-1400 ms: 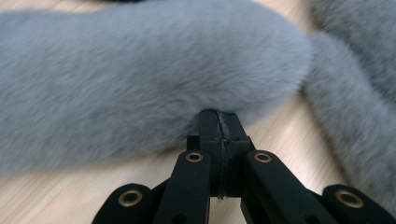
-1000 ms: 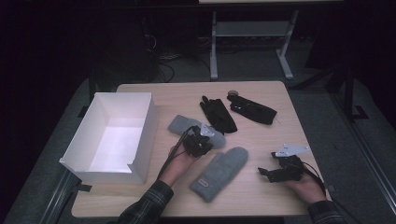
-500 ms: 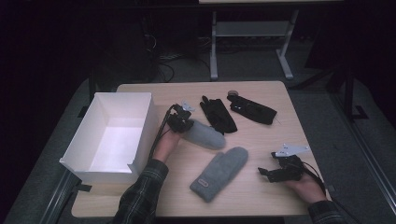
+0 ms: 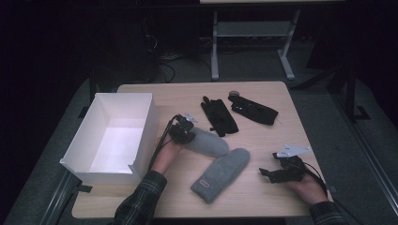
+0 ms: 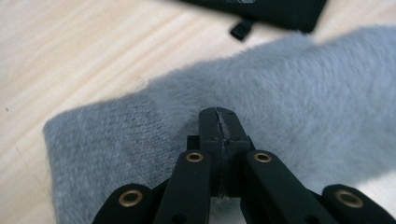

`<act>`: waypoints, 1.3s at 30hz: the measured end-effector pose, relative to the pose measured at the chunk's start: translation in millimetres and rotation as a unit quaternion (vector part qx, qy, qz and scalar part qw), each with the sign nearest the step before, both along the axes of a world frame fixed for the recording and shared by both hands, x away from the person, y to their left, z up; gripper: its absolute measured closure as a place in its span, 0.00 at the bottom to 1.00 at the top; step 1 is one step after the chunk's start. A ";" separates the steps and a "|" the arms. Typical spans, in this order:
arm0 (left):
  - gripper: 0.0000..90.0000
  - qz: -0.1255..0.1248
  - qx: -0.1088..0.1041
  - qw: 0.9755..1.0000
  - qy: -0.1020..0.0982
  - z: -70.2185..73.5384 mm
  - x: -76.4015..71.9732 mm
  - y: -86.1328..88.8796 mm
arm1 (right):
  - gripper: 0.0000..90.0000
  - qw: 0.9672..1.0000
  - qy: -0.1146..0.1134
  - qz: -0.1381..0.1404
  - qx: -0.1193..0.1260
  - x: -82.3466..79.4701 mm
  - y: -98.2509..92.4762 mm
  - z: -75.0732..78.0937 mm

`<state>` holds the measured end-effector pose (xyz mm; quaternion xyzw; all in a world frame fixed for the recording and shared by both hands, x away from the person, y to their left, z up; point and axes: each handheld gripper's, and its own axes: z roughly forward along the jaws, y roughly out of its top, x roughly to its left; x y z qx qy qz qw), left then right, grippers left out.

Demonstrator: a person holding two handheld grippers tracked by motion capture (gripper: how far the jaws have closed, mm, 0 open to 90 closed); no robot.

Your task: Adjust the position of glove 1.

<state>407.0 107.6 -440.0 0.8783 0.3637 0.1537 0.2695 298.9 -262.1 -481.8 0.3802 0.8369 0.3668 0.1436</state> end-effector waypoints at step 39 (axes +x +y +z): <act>0.99 0.052 0.043 0.997 -0.035 5.6 7.4 8.9 | 0.16 1.000 0.000 -0.001 0.000 0.0 0.1 0.0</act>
